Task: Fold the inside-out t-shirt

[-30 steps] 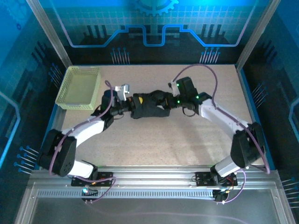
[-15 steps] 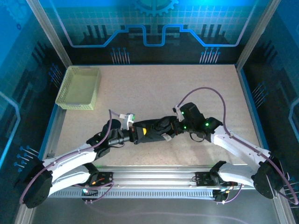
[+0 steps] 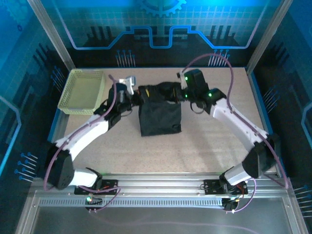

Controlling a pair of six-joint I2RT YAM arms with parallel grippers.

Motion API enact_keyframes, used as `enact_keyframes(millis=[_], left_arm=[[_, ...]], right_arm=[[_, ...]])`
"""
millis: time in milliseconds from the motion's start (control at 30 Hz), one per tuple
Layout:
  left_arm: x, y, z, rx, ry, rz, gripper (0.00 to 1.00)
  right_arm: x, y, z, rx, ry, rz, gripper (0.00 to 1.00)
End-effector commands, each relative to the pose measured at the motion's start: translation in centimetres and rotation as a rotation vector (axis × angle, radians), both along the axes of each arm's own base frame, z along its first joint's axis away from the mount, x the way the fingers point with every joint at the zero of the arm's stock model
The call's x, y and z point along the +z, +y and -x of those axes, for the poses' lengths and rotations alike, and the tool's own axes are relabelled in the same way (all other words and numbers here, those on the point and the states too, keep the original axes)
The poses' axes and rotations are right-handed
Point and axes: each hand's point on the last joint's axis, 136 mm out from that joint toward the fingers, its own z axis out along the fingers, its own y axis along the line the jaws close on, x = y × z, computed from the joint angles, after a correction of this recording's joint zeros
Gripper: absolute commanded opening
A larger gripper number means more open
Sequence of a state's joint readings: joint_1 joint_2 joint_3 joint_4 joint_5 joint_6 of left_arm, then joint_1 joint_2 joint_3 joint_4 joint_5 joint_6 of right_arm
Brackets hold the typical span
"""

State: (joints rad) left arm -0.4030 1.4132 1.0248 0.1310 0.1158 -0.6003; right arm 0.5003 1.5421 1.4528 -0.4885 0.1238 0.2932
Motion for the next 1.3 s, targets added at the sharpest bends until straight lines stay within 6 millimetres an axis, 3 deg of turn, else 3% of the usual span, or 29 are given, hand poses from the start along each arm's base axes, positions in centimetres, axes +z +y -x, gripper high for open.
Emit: enact_keyframes(millis=[0, 100, 200, 267, 367, 500, 633, 800, 867, 1000, 1133, 1267], left_arm=[[3.2, -0.7, -4.4, -0.028, -0.127, -0.006, 0.0], [5.0, -0.6, -8.6, -0.028, -0.18, -0.005, 0.0], [6.5, -0.2, -11.6, -0.033, -0.224, 0.012, 0.0], [6.8, -0.2, -12.2, -0.044, -0.236, 0.017, 0.0], [6.1, -0.6, -11.4, -0.088, -0.255, 0.036, 0.0], [2.3, -0.8, -8.9, -0.136, -0.218, 0.065, 0.0], [-2.2, -0.8, -4.9, -0.173, -0.168, 0.139, 0.0], [-5.8, -1.9, 1.3, -0.246, -0.093, 0.193, 0.0], [-6.8, -2.7, 3.9, -0.278, -0.073, 0.177, 0.0], [-10.5, -4.3, 9.0, -0.33, 0.044, 0.104, 0.0], [-13.2, -2.8, 12.3, -0.254, 0.134, 0.101, 0.0], [-13.8, -0.7, 13.2, -0.144, 0.14, 0.086, 0.0]], right_arm=[[2.9, -0.2, -4.8, -0.003, -0.087, -0.013, 0.0], [5.0, -0.3, -8.2, 0.004, -0.132, -0.041, 0.0], [6.1, -0.4, -10.4, 0.006, -0.16, -0.02, 0.0], [6.1, -0.2, -10.8, 0.023, -0.165, -0.012, 0.0], [4.9, -0.1, -10.1, 0.038, -0.149, -0.014, 0.0], [1.2, 0.0, -7.3, 0.06, -0.113, -0.016, 0.0], [-2.7, 0.0, -3.6, 0.084, -0.059, -0.025, 0.0], [-6.6, -0.1, 2.3, 0.109, 0.015, -0.022, 0.0], [-7.7, -0.3, 4.5, 0.111, 0.038, 0.002, 0.0], [-9.8, -1.4, 8.7, 0.094, 0.102, 0.021, 0.0], [-11.9, -2.5, 11.9, 0.075, 0.186, 0.008, 0.0], [-11.7, -2.4, 12.2, 0.064, 0.204, -0.015, 0.0]])
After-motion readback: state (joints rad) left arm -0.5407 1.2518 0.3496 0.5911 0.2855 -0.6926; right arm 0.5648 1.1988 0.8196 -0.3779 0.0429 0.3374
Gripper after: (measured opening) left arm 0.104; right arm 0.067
